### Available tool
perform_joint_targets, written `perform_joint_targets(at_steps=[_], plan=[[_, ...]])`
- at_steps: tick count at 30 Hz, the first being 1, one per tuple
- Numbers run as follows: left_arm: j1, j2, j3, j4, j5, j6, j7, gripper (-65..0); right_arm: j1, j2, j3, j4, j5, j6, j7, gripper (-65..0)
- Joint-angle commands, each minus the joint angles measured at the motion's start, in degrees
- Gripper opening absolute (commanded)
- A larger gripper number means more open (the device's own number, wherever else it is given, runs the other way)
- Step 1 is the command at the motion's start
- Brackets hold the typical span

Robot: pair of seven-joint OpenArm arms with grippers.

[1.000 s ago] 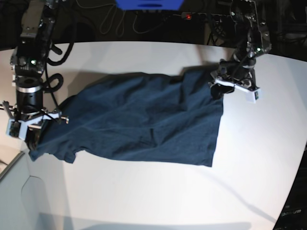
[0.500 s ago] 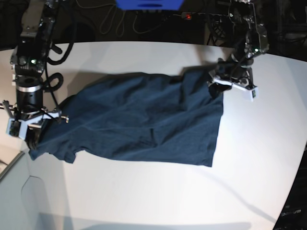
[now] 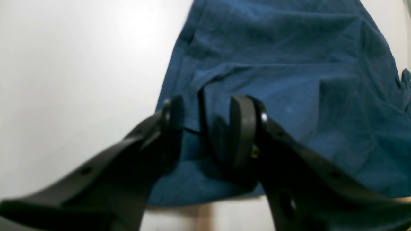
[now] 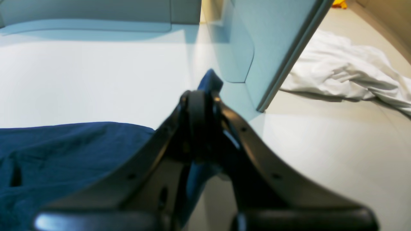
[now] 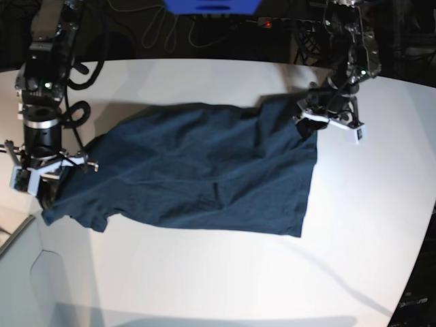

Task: Layout the t-shirt on the table in an organized manner, then fold the t-shirt properly
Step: 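Grasp a shirt corner with the left gripper, holding the hem with right, then pull both held corners apart to stretch the shirt flat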

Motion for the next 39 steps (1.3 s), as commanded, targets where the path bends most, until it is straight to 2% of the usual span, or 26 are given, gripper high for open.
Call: perform_joint_targets(at_steps=[1,7,13,27,35,37,39], plan=[[-0.13,-0.19,-0.21,1.17,-0.63,-0.51,-0.87,-41.6,0.46,0.43,0.15,0.94,-0.16,-0.18,1.81,-65.0],[0.05,-0.54,-0.47,1.17,-0.63,-0.33,-1.05,-41.6,0.46,0.43,0.15,0.94,-0.16,-0.18,1.73,-65.0],[-0.04,-0.10,-4.17,1.26,-0.63,-0.59,-0.87,-41.6,0.55,0.43,0.15,0.94,-0.16,-0.18,1.73,-65.0],[-0.66,0.69,-3.64,0.55,-0.10,-0.68,-0.87,-41.8,0.81,0.43,-0.11,-0.56,-0.16,-0.18,1.90,-65.0],[-0.66,0.42,-0.39,0.55,-0.10,-0.68,-0.87,-42.2,0.81,0.43,-0.11,-0.73,-0.16,-0.18,1.90,-65.0],[-0.66,0.42,-0.39,0.55,-0.10,-0.68,-0.87,-45.8,0.81,0.43,-0.02,-0.73,-0.16,-0.18,1.90,-65.0],[-0.66,0.33,-0.39,0.55,-0.19,-0.68,-0.87,-52.5,0.81,0.43,0.06,-0.73,-0.16,-0.18,1.90,-65.0]])
